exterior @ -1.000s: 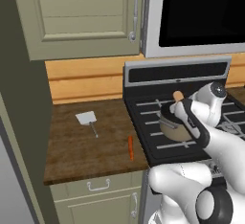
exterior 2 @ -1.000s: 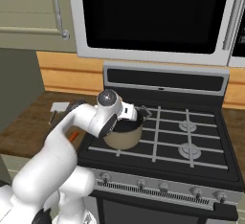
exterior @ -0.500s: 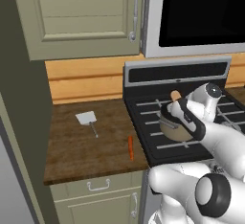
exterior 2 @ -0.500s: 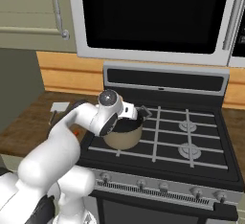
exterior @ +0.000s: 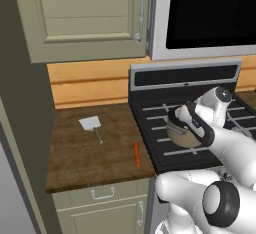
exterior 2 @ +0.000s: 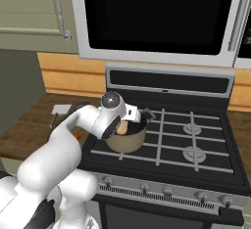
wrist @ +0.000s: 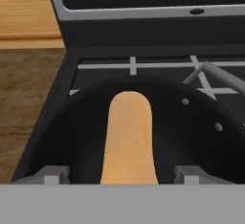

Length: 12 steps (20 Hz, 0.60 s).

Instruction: Put the carrot and squash in the pot. Retrieve the spatula and lightly stir the vegetables in the pot.

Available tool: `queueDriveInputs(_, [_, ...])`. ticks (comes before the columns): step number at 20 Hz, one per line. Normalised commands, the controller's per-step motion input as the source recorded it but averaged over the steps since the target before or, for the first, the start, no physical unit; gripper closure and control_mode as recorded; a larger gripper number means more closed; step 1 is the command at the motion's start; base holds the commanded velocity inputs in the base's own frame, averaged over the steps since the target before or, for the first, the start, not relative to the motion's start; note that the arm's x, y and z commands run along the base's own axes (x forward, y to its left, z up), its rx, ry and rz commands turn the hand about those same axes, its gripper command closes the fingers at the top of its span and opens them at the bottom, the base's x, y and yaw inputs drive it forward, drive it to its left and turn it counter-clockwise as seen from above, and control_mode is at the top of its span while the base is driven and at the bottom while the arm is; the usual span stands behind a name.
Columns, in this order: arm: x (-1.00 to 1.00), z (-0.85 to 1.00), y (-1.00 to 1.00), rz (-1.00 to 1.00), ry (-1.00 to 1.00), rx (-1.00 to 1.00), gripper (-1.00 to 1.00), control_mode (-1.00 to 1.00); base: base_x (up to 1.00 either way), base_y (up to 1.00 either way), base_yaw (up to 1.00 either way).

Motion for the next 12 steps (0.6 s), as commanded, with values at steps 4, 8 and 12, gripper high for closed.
queueDriveInputs(4, [-0.09, 0.12, 0.0, 0.0, -0.04, 0.0, -1.0, -1.0, 0.0, 0.0, 0.0])
queueDriveInputs(8, [-0.76, 0.86, -0.01, 0.0, -0.18, 0.0, -1.0, -1.0, 0.0, 0.0, 0.0])
queueDriveInputs(12, [-1.0, 1.0, 0.02, -0.03, -0.1, 0.01, -1.0, -1.0, 0.0, 0.0, 0.0])
